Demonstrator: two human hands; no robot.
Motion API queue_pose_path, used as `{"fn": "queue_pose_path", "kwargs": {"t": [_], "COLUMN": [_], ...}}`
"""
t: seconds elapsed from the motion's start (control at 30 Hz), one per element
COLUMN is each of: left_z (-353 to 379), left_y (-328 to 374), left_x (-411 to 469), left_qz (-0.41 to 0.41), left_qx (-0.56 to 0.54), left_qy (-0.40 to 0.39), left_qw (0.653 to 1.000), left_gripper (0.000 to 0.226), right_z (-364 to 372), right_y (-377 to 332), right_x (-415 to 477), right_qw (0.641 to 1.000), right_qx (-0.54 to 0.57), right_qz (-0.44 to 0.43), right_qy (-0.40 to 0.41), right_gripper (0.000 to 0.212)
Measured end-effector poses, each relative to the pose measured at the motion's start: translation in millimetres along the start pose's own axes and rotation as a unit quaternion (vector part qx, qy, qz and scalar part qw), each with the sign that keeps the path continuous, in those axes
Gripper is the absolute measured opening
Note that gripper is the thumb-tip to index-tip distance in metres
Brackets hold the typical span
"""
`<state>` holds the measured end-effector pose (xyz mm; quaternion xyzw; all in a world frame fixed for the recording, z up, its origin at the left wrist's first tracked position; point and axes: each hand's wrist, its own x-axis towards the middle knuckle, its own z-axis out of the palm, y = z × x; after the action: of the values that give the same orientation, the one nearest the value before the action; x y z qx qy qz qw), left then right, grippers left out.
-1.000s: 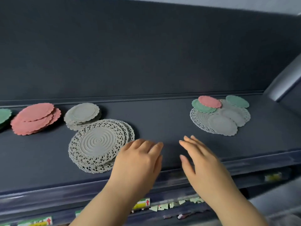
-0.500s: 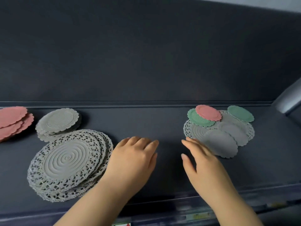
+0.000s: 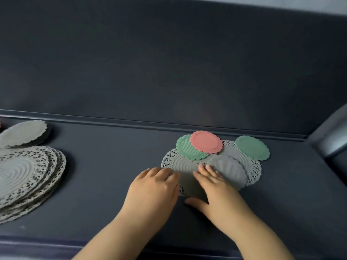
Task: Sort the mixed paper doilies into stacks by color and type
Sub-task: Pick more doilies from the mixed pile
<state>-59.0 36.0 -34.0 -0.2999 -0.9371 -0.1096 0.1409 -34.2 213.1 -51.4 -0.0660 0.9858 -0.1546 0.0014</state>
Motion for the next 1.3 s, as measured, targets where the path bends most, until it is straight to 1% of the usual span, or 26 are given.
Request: {"fn": "queue_pose_path", "kwargs": {"t": [0.07, 0.1, 0.17, 0.23, 0.27, 0.33, 0.4, 0.43, 0.53, 0.6, 0.67, 0.7, 0.77, 0.83, 0.93, 0.97, 1.03, 1.1, 1.17, 1.23, 1.3], "left_z": [3.7, 5.0, 7.0, 8.8, 9.4, 11.7, 14.0, 15.4, 17.6, 17.7, 17.9, 17.4, 14.2, 10.0, 4.5, 2.3, -3.1, -7.0, -6.2, -5.0, -8.1], "left_y": [10.7, 13.8, 16.7, 18.0, 19.5, 24.3, 29.9, 31.8, 32.4, 32.0, 29.2, 26.0, 18.3, 11.8, 2.8, -1.6, -11.7, -21.8, -32.0, -40.7, -51.9], "left_x": [0.8, -0.1, -3.8, -7.6, -8.8, -7.9, -4.1, -1.7, 5.7, 7.1, 4.4, 2.5, -0.5, -1.9, -4.0, -5.4, -11.0, -18.3, -25.6, -32.8, -38.6], "left_qz": [-0.022, -0.032, -0.051, -0.057, -0.051, -0.028, -0.019, -0.022, -0.022, 0.021, 0.089, 0.117, 0.144, 0.143, 0.109, 0.097, 0.072, 0.05, 0.035, 0.024, 0.015], "left_qx": [0.003, 0.006, 0.019, 0.025, 0.023, 0.029, 0.04, 0.04, 0.042, 0.073, 0.097, 0.097, 0.082, 0.054, 0.014, 0.007, -0.007, -0.018, -0.011, -0.01, -0.009], "left_qy": [0.009, 0.014, 0.021, 0.024, 0.018, 0.0, -0.018, -0.022, -0.027, -0.025, -0.012, -0.004, 0.013, 0.025, 0.064, 0.081, 0.108, 0.118, 0.104, 0.085, 0.096], "left_qw": [1.0, 0.999, 0.998, 0.998, 0.998, 0.999, 0.999, 0.999, 0.999, 0.997, 0.991, 0.988, 0.986, 0.988, 0.992, 0.992, 0.992, 0.992, 0.994, 0.996, 0.995], "left_gripper": [0.013, 0.014, 0.015, 0.016, 0.017, 0.028, 0.039, 0.041, 0.038, 0.03, 0.018, 0.02, 0.031, 0.039, 0.045, 0.042, 0.023, 0.024, 0.021, 0.025, 0.025], "right_z": [-0.4, -1.5, -6.2, -13.0, -15.7, -19.3, -20.7, -20.8, -16.9, -14.0, -13.2, -13.0, -13.0, -12.8, -13.2, -12.8, -11.5, -10.0, -7.3, -4.7, -1.8], "right_y": [3.7, 6.0, 10.3, 15.7, 17.9, 21.4, 25.5, 27.5, 31.3, 30.7, 28.5, 27.5, 25.6, 23.2, 16.1, 13.6, 7.9, 1.4, -6.2, -16.8, -29.6], "right_x": [0.0, -0.3, -2.3, -5.4, -6.9, -10.8, -13.5, -14.8, -16.5, -17.3, -18.1, -18.0, -17.2, -17.0, -19.0, -19.8, -20.5, -19.5, -16.6, -12.3, -6.2], "right_qw": [1.0, 0.999, 0.997, 0.989, 0.984, 0.975, 0.967, 0.964, 0.96, 0.957, 0.95, 0.949, 0.948, 0.949, 0.955, 0.957, 0.96, 0.961, 0.961, 0.958, 0.955], "right_qx": [-0.015, -0.012, 0.044, 0.116, 0.146, 0.182, 0.188, 0.193, 0.201, 0.204, 0.216, 0.218, 0.215, 0.207, 0.199, 0.196, 0.187, 0.181, 0.183, 0.196, 0.207], "right_qz": [-0.025, -0.036, -0.046, -0.034, -0.029, -0.025, -0.013, -0.009, 0.002, 0.003, 0.005, 0.008, 0.017, 0.02, 0.001, -0.011, -0.032, -0.039, -0.035, -0.026, -0.024], "right_qy": [-0.004, 0.004, 0.046, 0.083, 0.095, 0.128, 0.171, 0.182, 0.194, 0.208, 0.224, 0.229, 0.236, 0.237, 0.218, 0.213, 0.208, 0.204, 0.205, 0.206, 0.211], "right_gripper": [0.067, 0.06, 0.045, 0.038, 0.034, 0.027, 0.035, 0.037, 0.031, 0.027, 0.027, 0.028, 0.027, 0.027, 0.025, 0.024, 0.022, 0.02, 0.021, 0.024, 0.025]}}
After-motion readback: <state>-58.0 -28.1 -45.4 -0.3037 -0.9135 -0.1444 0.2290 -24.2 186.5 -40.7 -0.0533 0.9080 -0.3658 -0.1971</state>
